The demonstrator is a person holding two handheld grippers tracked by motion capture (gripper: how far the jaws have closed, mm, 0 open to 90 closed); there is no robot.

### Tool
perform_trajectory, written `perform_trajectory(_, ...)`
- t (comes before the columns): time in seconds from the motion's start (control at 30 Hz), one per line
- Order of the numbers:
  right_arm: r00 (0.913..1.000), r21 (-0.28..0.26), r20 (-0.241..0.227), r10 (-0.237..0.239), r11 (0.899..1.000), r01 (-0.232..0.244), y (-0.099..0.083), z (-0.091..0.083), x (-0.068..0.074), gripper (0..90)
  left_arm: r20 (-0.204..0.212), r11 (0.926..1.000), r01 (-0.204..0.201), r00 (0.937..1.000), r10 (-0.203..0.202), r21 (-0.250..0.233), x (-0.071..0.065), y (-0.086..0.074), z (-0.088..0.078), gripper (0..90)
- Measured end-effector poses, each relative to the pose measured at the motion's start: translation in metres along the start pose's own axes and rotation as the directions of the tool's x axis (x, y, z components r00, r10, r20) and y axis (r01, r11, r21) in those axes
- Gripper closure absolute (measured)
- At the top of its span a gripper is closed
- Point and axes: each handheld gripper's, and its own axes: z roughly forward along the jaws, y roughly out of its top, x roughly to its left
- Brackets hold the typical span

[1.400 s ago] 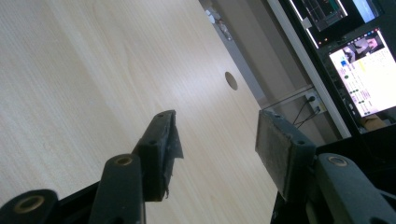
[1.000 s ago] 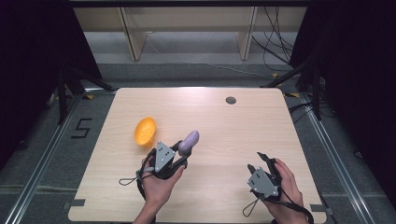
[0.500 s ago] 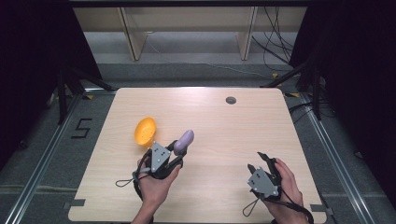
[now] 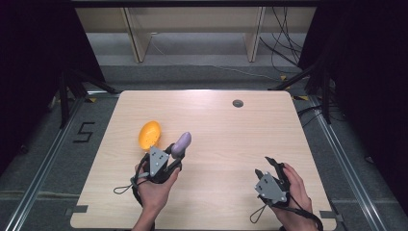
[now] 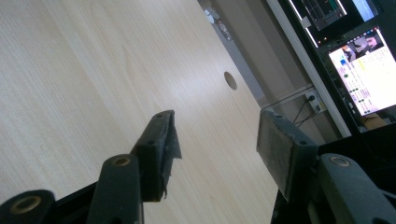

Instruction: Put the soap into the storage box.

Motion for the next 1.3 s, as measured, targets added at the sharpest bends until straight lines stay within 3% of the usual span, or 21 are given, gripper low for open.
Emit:
perform_trajectory(0.1, 1.0, 0.0, 0.0, 0.0, 1.0, 0.0, 0.0, 0.0, 0.0, 47.3, -0.002, 0.9998, 0.02, 0.9998, -0.02, -0.004, 0.001, 0.0, 0.0, 58.8)
perform_trajectory(0.43, 0.9999, -0.004, 0.001, -0.011, 1.0, 0.011, 0.0, 0.0, -0.001, 47.2, -0.04, 0.9995, 0.028, 0.9988, -0.029, -0.016, 0.01, -0.001, -0.004, 58.8)
perform_trajectory(0.57, 1.0, 0.001, 0.002, 0.006, 1.0, -0.006, 0.0, 0.0, 0.0, 47.1, -0.053, 0.9995, 0.031, 0.9981, -0.032, -0.011, 0.013, 0.0, -0.005, 58.8)
perform_trajectory(0.7, 0.9999, -0.002, 0.005, -0.013, 1.0, 0.013, 0.0, 0.0, -0.001, 47.0, -0.065, 0.9994, 0.031, 0.9974, -0.032, -0.014, 0.016, 0.001, -0.006, 58.8)
perform_trajectory(1.3, 1.0, 0.0, -0.001, -0.005, 1.0, 0.005, 0.0, 0.0, 0.0, 46.7, -0.122, 0.9982, 0.053, 0.9909, -0.056, -0.029, 0.031, 0.0, -0.009, 58.8)
